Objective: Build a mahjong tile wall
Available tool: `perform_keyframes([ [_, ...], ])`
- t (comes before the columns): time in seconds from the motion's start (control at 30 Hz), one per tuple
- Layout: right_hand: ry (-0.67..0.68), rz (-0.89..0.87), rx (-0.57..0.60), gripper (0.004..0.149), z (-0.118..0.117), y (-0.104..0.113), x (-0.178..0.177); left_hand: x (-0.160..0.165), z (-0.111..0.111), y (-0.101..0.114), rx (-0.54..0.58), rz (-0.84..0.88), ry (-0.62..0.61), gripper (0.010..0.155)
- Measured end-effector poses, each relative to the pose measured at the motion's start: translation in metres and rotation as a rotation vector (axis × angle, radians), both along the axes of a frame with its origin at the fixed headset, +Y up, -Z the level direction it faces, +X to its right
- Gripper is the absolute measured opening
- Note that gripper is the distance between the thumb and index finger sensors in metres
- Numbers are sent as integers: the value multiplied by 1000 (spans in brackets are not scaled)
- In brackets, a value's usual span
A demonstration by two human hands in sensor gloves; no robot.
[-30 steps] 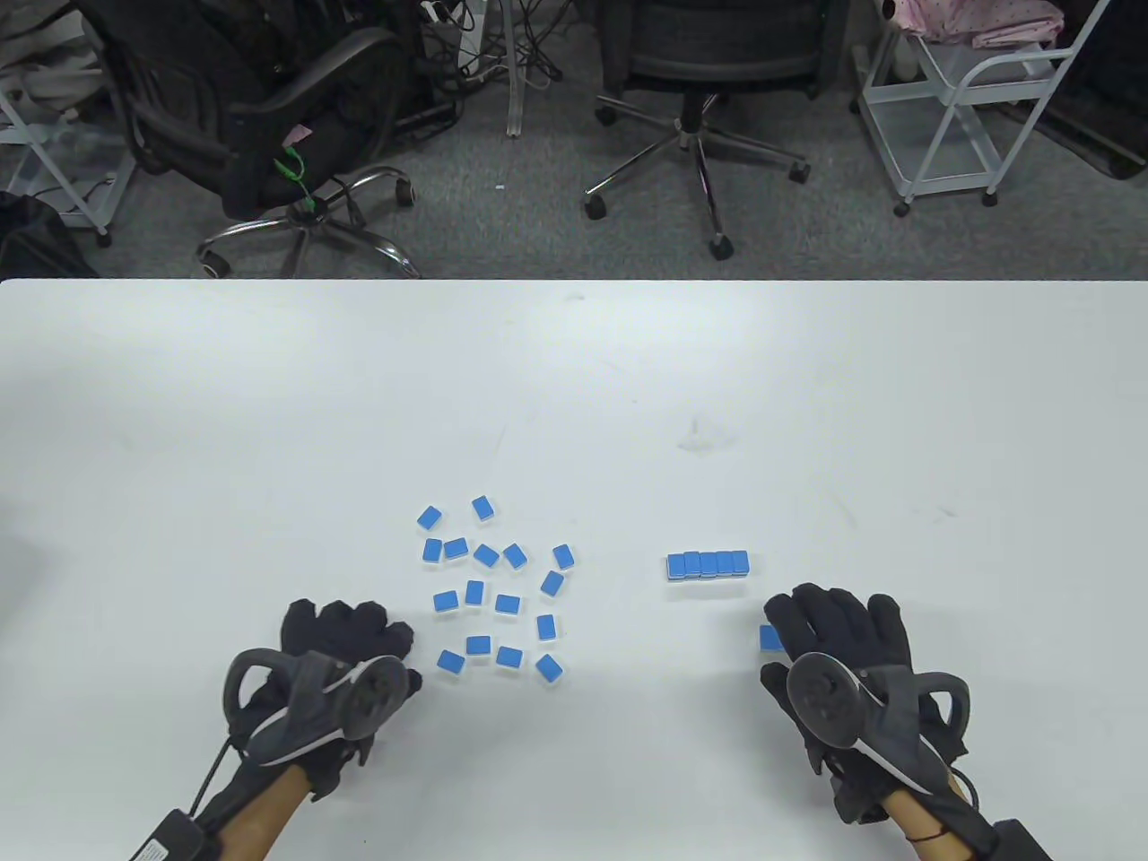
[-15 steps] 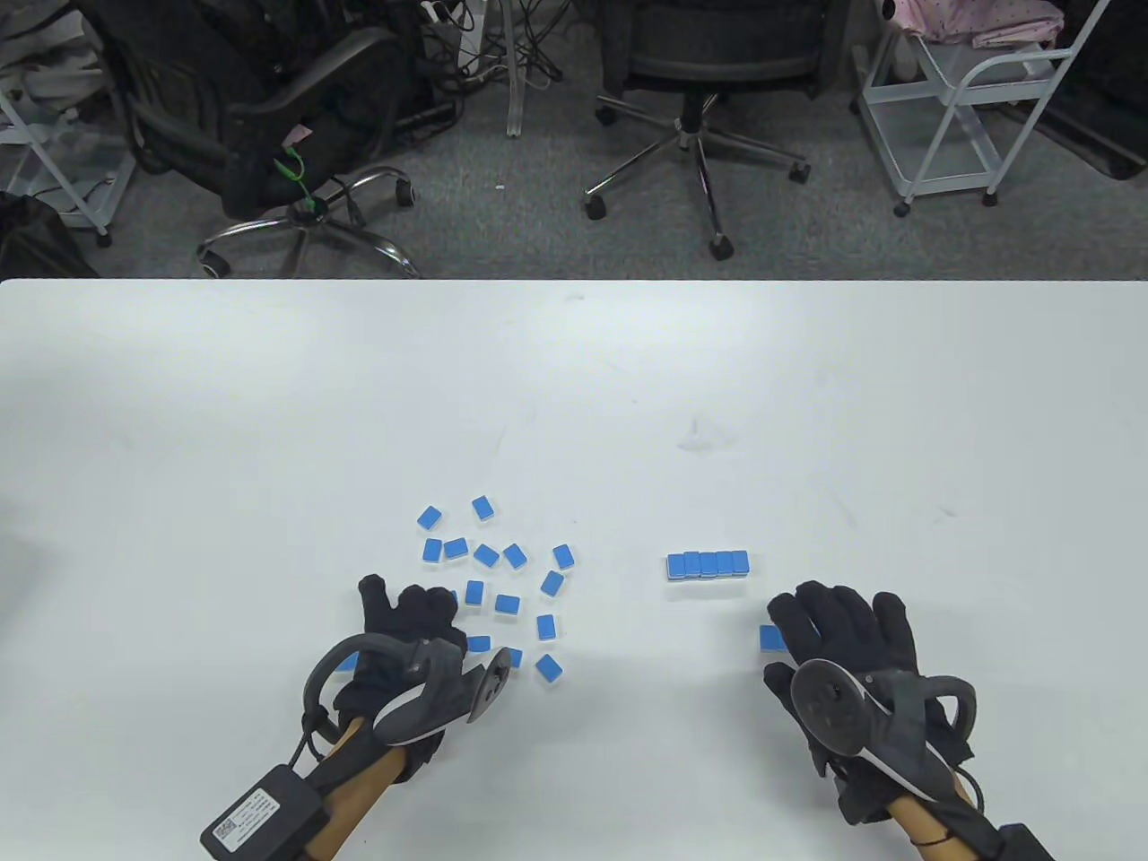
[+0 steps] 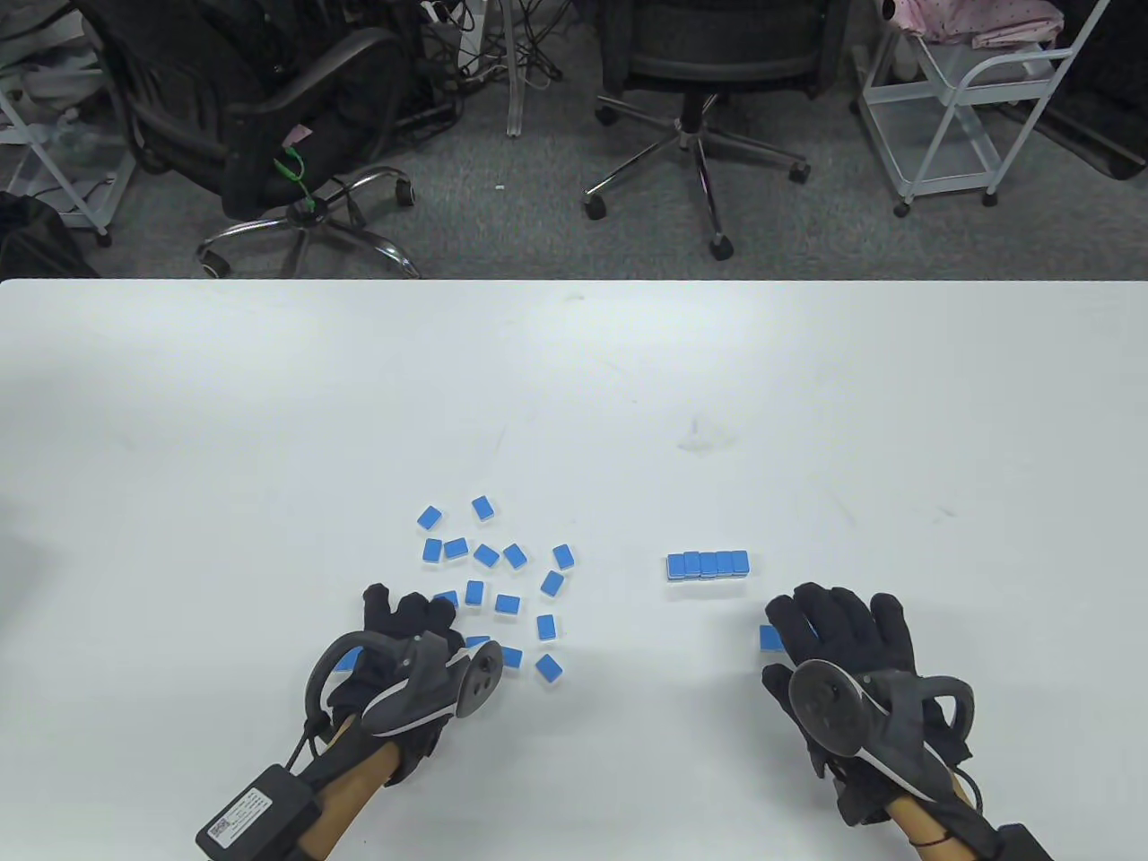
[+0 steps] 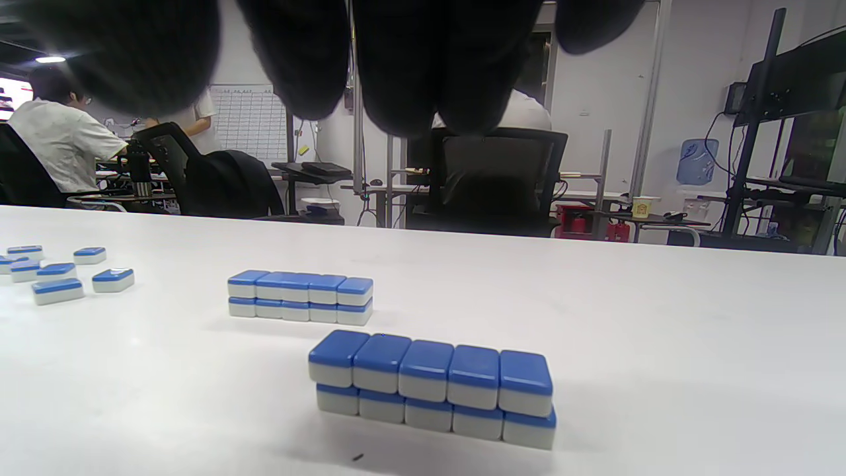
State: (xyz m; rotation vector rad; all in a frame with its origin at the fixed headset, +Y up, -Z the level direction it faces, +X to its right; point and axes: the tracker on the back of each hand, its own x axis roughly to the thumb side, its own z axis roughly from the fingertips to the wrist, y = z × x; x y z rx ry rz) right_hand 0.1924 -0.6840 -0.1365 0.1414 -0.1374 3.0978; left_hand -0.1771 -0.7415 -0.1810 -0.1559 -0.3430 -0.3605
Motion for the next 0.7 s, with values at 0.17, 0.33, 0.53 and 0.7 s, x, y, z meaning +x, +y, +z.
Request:
perform_keyframes([
  [0.17, 1, 3, 2, 66, -1, 0, -1, -42, 4, 41, 123, 80, 60, 63],
  [0.33, 2, 3, -11, 66, -3, -2, -1, -119, 5, 35, 140, 27, 187, 63],
  [0.53, 4, 7, -16, 66, -3, -2, -2, -154, 0, -5, -47, 111, 271, 63],
  [0.7, 2, 6, -29, 66, -5, -2, -2, -147, -1, -6, -36, 119, 239, 62],
])
